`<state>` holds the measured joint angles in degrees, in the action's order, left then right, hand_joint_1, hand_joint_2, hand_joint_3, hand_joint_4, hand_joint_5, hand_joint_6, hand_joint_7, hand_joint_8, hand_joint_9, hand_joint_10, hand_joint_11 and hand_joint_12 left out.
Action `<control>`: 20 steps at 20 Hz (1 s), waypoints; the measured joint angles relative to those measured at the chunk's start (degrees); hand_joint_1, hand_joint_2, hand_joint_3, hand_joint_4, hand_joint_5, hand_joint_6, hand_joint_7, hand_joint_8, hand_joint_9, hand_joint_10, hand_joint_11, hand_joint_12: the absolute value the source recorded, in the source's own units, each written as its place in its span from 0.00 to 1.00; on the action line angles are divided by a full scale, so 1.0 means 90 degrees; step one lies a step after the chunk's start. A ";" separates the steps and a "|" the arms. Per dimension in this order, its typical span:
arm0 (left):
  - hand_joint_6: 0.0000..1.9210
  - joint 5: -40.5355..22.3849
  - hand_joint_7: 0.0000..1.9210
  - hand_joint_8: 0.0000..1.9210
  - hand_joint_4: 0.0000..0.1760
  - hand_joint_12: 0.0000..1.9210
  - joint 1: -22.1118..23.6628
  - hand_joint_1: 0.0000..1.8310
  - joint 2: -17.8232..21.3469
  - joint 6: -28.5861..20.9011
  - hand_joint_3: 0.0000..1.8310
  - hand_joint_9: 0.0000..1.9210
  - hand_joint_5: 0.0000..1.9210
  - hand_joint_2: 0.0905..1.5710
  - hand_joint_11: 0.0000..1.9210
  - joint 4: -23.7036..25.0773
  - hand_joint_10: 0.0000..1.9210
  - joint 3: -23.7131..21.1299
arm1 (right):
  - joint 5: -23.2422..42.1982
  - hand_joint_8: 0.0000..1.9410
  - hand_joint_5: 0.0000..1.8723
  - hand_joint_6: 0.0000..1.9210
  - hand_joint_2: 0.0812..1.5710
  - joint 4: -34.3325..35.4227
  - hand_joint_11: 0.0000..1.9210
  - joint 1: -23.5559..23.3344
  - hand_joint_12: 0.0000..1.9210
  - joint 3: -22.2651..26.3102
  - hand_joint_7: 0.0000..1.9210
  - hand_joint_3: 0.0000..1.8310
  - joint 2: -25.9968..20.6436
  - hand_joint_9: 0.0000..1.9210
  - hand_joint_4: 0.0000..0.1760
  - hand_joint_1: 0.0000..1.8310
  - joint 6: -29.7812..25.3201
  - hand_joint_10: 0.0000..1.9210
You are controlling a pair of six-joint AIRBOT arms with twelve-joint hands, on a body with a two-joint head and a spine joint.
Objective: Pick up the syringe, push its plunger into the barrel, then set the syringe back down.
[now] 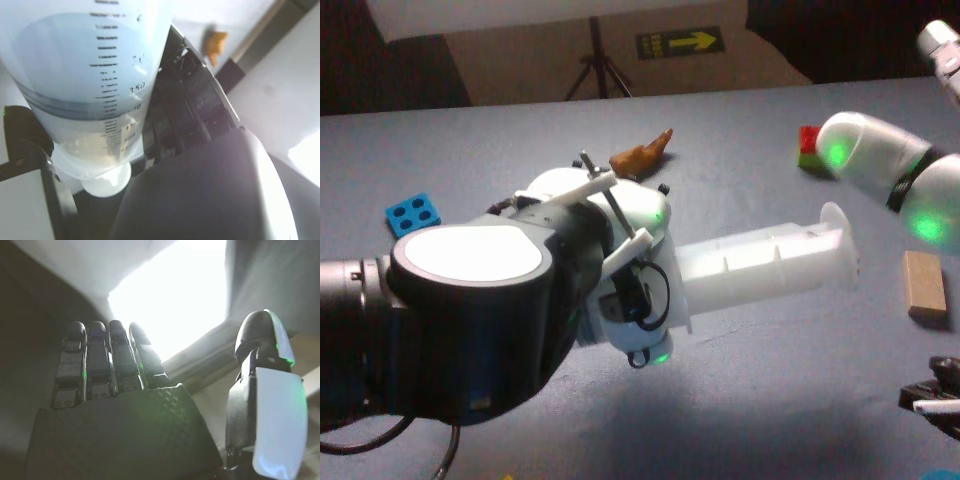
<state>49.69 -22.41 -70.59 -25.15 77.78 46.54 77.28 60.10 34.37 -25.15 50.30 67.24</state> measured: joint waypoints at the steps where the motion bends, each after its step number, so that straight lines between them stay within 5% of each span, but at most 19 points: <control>1: 0.49 -0.0114 0.44 0.61 0.00 0.60 0.0012 0.75 0.0056 -0.0002 0.00 0.47 0.46 0.71 0.44 0.0107 0.69 0.0000 | 0.0027 0.00 0.00 0.00 0.60 0.0095 0.00 -0.0029 0.00 0.0058 0.00 0.00 -0.0015 0.00 0.00 0.14 -0.0061 0.00; 6: 0.48 -0.0529 0.46 0.59 0.00 0.60 0.0066 0.75 0.0318 0.0238 0.00 0.47 0.47 0.71 0.45 0.0238 0.68 -0.0007 | -0.0743 0.00 0.00 0.00 0.60 0.0821 0.00 -0.0155 0.00 0.0226 0.00 0.00 -0.0352 0.00 0.00 0.12 -0.0505 0.00; 13: 0.48 -0.0906 0.46 0.58 0.00 0.61 0.0066 0.75 0.0372 0.0986 0.00 0.47 0.48 0.70 0.44 0.0206 0.68 0.0078 | -0.0651 0.00 0.00 0.00 0.60 0.1248 0.00 -0.0291 0.00 0.0352 0.00 0.00 -0.0440 0.00 0.00 0.11 -0.2965 0.00; 20: 0.47 -0.1042 0.46 0.59 0.00 0.63 0.0342 0.75 0.0408 0.1416 0.00 0.47 0.48 0.71 0.43 0.0236 0.69 0.0265 | -0.0517 0.00 0.00 0.00 0.60 0.1375 0.00 0.0146 0.00 0.0357 0.00 0.00 -0.0049 0.00 0.00 0.11 -0.3004 0.00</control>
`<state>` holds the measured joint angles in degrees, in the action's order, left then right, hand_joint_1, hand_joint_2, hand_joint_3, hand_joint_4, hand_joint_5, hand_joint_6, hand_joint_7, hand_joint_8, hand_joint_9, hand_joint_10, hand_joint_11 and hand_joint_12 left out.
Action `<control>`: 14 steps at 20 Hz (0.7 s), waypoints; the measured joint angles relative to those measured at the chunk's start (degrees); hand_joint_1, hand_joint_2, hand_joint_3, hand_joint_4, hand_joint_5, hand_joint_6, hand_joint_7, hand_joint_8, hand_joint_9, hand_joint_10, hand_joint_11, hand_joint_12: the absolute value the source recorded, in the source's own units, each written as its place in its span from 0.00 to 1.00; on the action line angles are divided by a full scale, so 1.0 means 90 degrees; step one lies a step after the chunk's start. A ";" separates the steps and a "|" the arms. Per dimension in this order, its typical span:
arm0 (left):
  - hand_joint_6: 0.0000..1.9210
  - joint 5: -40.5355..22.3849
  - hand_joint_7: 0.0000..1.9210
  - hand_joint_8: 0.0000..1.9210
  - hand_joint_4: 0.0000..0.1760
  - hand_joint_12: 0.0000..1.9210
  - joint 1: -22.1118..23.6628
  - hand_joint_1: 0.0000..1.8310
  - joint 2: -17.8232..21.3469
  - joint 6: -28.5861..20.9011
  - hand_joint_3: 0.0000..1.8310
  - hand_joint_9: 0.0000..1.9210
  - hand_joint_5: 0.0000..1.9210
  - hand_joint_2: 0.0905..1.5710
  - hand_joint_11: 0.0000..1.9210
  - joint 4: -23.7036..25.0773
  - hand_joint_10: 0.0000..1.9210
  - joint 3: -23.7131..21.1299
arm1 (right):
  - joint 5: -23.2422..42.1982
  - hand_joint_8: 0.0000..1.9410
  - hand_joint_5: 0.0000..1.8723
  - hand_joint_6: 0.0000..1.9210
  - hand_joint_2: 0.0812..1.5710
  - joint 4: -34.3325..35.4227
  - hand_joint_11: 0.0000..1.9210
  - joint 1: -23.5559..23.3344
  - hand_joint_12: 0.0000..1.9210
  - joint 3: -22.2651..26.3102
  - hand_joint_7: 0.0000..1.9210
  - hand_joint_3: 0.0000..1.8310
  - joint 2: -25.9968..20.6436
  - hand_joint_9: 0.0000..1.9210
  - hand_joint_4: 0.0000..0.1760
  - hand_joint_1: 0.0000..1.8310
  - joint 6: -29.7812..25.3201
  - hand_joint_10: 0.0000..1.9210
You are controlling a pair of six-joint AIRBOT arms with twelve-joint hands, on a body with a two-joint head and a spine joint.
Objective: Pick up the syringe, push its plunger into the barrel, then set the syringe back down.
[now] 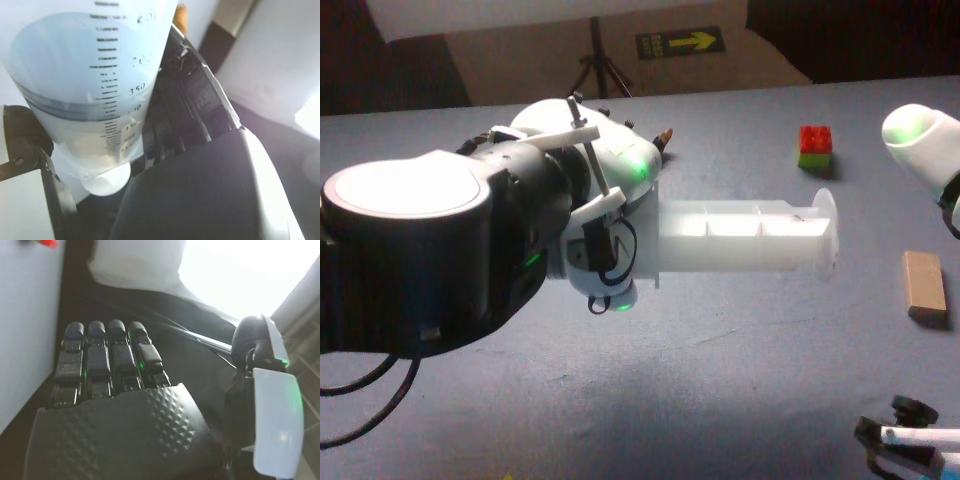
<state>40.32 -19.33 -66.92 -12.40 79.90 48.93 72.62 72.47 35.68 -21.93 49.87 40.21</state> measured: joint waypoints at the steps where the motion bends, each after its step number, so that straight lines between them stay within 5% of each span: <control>1: 0.48 -0.0022 0.47 0.57 0.00 0.61 0.0027 0.75 0.0000 0.0051 0.00 0.48 0.48 0.70 0.43 0.0015 0.67 0.0032 | 0.0034 0.00 0.00 0.00 0.60 -0.0027 0.00 0.0019 0.00 -0.0034 0.00 0.00 0.0046 0.00 0.00 0.12 -0.0136 0.00; 14: 0.49 -0.0119 0.45 0.58 0.00 0.56 0.0393 0.75 0.0083 0.0267 0.00 0.48 0.48 0.70 0.45 0.0017 0.66 0.0243 | -0.0240 0.00 0.00 0.00 0.60 -0.0058 0.00 0.0012 0.00 -0.0721 0.00 0.00 0.0942 0.00 0.00 0.11 -0.0590 0.00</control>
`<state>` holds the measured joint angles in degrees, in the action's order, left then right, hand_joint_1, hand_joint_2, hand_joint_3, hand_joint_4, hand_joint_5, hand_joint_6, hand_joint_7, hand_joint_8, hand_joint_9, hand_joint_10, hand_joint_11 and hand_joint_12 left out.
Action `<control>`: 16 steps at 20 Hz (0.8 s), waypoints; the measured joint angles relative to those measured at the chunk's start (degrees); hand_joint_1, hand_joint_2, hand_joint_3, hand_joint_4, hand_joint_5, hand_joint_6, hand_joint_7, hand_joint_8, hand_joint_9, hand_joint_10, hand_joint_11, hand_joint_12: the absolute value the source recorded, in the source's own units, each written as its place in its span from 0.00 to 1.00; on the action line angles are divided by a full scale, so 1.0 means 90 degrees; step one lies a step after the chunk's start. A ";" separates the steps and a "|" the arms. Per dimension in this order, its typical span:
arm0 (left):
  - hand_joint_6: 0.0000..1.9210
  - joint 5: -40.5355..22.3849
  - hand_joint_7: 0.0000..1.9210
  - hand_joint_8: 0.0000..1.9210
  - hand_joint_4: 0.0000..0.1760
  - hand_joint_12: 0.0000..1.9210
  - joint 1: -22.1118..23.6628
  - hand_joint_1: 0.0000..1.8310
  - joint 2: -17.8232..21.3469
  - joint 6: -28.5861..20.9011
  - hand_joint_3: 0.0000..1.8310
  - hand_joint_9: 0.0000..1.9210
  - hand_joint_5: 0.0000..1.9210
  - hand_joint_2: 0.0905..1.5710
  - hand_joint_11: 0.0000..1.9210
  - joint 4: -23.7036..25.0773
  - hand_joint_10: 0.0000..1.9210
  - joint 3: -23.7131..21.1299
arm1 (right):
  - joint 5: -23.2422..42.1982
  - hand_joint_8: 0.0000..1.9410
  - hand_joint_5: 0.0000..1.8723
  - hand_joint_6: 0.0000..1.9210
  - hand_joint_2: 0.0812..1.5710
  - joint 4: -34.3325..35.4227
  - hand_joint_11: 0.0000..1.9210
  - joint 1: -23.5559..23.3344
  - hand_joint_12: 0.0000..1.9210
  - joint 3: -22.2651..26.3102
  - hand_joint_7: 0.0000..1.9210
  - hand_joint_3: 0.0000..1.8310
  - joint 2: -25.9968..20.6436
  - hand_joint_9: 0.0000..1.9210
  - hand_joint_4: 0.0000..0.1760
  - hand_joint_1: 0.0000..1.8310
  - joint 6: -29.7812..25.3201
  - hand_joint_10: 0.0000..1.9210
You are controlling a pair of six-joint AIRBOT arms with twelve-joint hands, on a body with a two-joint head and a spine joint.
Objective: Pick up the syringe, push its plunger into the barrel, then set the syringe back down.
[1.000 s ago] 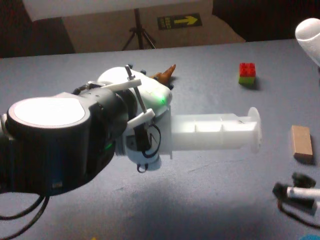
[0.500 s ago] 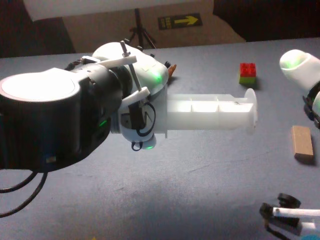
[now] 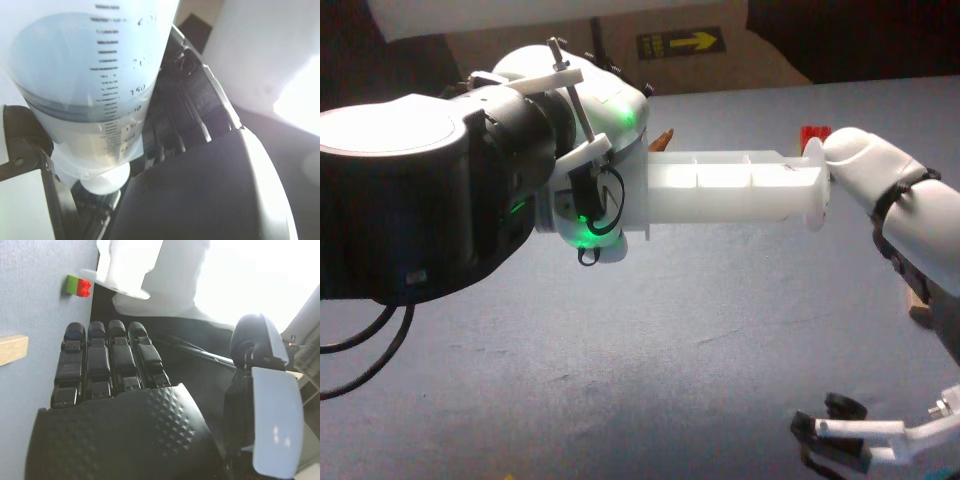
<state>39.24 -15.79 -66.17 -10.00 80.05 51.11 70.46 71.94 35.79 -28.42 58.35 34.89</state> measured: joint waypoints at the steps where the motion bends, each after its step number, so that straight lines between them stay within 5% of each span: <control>1: 0.50 -0.0005 0.45 0.58 0.00 0.56 0.0017 0.75 0.0002 0.0019 0.00 0.48 0.48 0.70 0.44 -0.0070 0.66 0.0024 | 0.0019 0.00 0.00 0.00 0.61 -0.0092 0.00 0.0000 0.00 -0.0036 0.00 0.00 0.0036 0.00 0.00 0.12 -0.0017 0.00; 8: 0.46 0.0000 0.42 0.64 0.00 0.55 0.0061 0.75 0.0002 0.0131 0.00 0.48 0.49 0.71 0.47 -0.0153 0.66 0.0034 | 0.0010 0.00 0.00 0.00 0.61 -0.0163 0.00 0.0000 0.00 -0.0527 0.00 0.00 0.0486 0.00 0.00 0.12 -0.0061 0.00; 9: 0.42 -0.0002 0.41 0.65 0.00 0.73 0.0063 0.80 0.0002 0.0131 0.00 0.47 0.48 0.70 0.44 -0.0155 0.63 0.0034 | -0.0002 0.00 0.00 0.00 0.61 -0.0163 0.00 0.0000 0.00 -0.0585 0.00 0.00 0.0546 0.00 0.00 0.12 -0.0070 0.00; 11: 0.44 0.0010 0.42 0.66 0.00 0.58 0.0070 0.75 0.0002 0.0134 0.00 0.47 0.48 0.71 0.45 -0.0158 0.67 0.0034 | -0.0049 0.00 0.00 0.00 0.62 -0.0092 0.00 -0.0073 0.00 -0.0675 0.00 0.00 0.0687 0.00 0.00 0.12 -0.0102 0.00; 16: 0.50 0.0087 0.44 0.62 0.00 0.55 0.0143 0.75 0.0002 0.0177 0.00 0.48 0.46 0.71 0.45 -0.0177 0.66 0.0046 | -0.0078 0.00 0.00 0.00 0.61 -0.0189 0.00 -0.0187 0.00 -0.0750 0.00 0.00 0.0950 0.00 0.00 0.12 -0.0255 0.00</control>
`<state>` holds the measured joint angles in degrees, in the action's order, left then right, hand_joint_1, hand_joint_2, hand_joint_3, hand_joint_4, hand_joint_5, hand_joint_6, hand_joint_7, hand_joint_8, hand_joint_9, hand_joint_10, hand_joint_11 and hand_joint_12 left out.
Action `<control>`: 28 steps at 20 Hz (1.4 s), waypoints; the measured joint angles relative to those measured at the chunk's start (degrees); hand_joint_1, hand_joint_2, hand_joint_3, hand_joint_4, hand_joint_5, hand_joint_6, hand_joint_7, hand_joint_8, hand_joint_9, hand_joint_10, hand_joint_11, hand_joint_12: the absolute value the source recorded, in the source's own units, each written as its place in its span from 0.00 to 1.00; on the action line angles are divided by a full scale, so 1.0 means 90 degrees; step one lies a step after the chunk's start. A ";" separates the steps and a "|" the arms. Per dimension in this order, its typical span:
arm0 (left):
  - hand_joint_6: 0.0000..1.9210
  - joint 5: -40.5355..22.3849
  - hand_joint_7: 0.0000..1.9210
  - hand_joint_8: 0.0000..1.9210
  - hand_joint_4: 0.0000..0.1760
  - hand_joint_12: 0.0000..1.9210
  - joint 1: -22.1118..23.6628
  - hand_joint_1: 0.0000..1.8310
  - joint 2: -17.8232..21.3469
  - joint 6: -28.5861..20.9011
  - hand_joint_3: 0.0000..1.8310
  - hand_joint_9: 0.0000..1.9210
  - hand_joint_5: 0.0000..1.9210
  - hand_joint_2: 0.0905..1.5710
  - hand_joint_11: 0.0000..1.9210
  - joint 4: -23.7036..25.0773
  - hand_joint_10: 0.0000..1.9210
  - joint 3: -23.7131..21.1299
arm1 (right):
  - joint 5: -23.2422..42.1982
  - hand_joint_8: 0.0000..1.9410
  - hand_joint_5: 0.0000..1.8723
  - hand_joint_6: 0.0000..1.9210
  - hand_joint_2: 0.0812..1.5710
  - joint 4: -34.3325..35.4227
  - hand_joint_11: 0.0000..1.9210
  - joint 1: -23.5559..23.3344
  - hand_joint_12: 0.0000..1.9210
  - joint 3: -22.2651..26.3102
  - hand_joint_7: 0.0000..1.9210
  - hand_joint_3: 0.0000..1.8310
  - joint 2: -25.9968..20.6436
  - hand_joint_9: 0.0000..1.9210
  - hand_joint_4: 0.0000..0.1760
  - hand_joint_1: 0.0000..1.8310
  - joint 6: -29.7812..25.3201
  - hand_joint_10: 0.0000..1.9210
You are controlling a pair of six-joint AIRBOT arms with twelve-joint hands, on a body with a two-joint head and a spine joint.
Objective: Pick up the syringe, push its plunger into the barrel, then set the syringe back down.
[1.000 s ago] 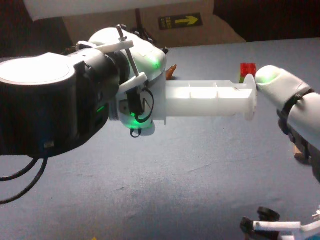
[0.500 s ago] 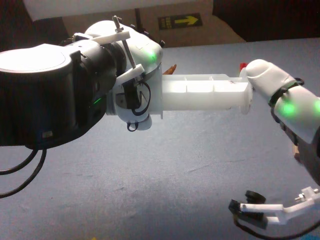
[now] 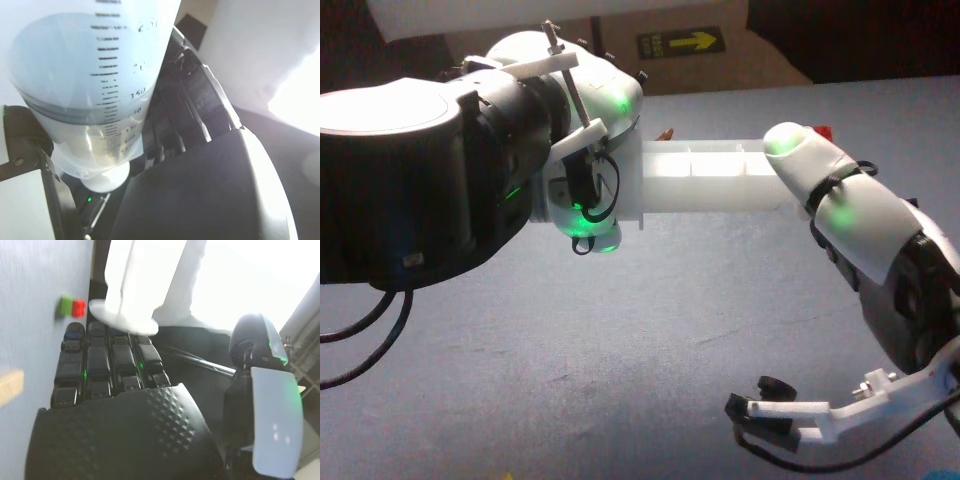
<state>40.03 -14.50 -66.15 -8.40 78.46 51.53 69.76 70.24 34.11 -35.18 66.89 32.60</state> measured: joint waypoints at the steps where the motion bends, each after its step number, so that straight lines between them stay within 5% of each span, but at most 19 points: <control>1: 0.50 0.0012 0.44 0.62 0.00 0.55 0.0000 0.75 0.0000 0.0000 0.00 0.48 0.46 0.71 0.45 -0.0005 0.66 0.0000 | -0.0002 0.00 0.00 0.00 0.61 0.0010 0.00 -0.0002 0.00 -0.0002 0.00 0.00 0.0019 0.00 0.00 0.12 -0.0005 0.00; 9: 0.48 0.0396 0.48 0.55 0.00 0.56 0.0024 0.75 0.0075 0.0097 0.00 0.48 0.49 0.70 0.45 -0.0063 0.65 0.0017 | -0.0219 0.00 0.00 0.00 0.60 0.0294 0.00 -0.0491 0.00 -0.0313 0.00 0.00 0.0520 0.00 0.00 0.13 0.0000 0.00; 28: 0.48 0.0619 0.44 0.60 0.00 0.55 0.0177 0.75 0.0075 0.0634 0.00 0.47 0.49 0.71 0.44 -0.0418 0.68 0.0063 | -0.0906 0.00 0.00 0.00 0.60 0.0231 0.00 -0.0731 0.00 -0.0491 0.00 0.00 0.0959 0.00 0.00 0.11 0.0114 0.00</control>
<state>45.60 -12.91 -65.47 -2.70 74.70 52.10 61.60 72.31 27.53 -39.59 75.53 33.63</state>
